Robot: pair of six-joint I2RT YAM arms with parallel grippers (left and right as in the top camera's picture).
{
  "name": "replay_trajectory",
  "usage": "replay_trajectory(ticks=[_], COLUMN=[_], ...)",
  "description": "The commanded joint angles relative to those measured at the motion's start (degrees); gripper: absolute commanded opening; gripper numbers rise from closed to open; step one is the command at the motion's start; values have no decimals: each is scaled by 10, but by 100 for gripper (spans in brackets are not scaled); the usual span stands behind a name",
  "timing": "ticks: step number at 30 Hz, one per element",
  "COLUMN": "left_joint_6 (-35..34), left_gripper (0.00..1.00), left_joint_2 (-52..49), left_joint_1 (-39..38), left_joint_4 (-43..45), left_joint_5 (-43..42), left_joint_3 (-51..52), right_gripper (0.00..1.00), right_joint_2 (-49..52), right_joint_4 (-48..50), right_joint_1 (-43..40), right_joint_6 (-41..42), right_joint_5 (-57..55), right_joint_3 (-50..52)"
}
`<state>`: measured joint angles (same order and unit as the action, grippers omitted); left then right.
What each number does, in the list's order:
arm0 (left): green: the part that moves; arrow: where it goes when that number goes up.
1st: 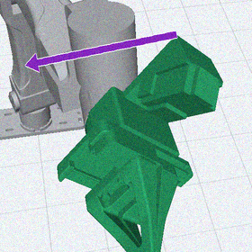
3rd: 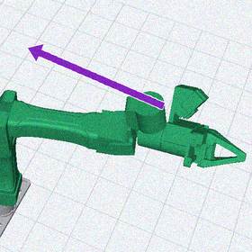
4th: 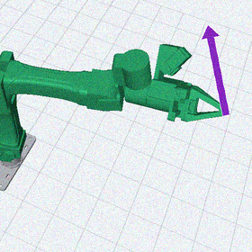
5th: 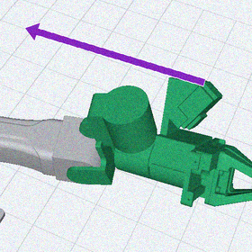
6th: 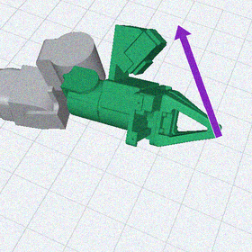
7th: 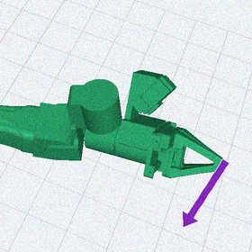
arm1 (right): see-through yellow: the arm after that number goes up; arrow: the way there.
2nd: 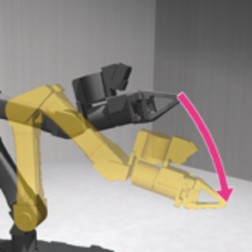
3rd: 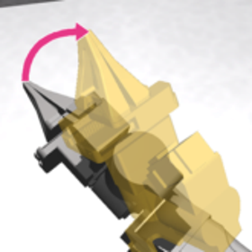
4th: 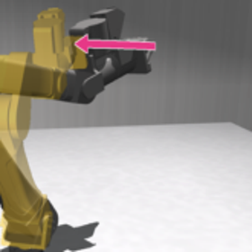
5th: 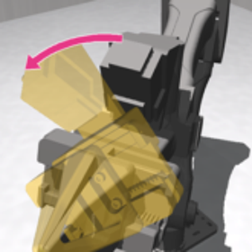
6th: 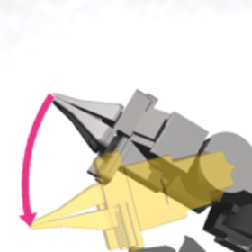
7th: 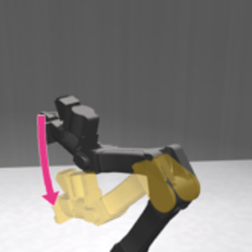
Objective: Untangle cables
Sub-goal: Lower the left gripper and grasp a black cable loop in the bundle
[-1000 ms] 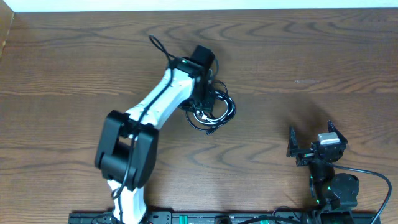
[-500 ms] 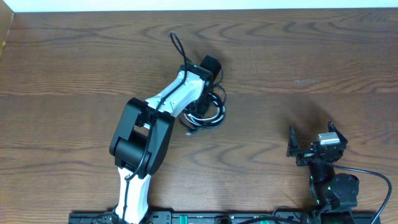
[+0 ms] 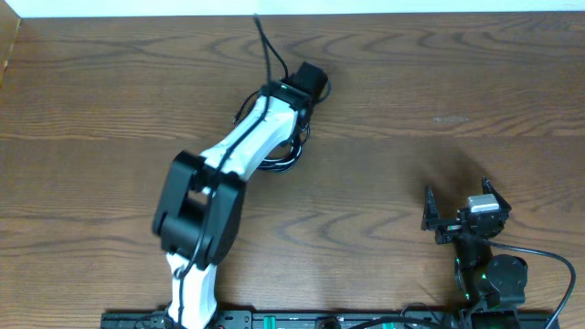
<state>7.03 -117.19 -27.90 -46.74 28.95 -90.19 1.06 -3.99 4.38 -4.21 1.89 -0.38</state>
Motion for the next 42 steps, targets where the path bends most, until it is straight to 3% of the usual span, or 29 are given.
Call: replay_trajectory(ticks=[1, 8, 17, 21, 30, 42], left_joint_6=[-63, -99, -99, -99, -99, -99], left_gripper=[43, 43, 42, 36, 35, 35], left_joint_2=[72, 63, 13, -12, -31, -34], left_joint_1=[3, 3, 3, 3, 8, 14], left_joint_4=[-3, -3, 74, 112, 117, 117], left_joint_5=[-147, -284, -283, -283, -192, -195], left_joint_3=[-22, -5, 19, 19, 19, 47], right_gripper=[99, 99, 99, 99, 99, 99], right_joint_2=[-2, -2, -2, -2, -2, -2], right_joint_4=[-3, -3, -3, -3, -3, -3], right_joint_1=[3, 3, 3, 3, 3, 3], right_joint_6=[-6, -6, -6, -6, -6, -6], right_joint_5=[-1, -1, -1, -1, -1, -1], right_joint_3=[1, 1, 1, 1, 1, 1])
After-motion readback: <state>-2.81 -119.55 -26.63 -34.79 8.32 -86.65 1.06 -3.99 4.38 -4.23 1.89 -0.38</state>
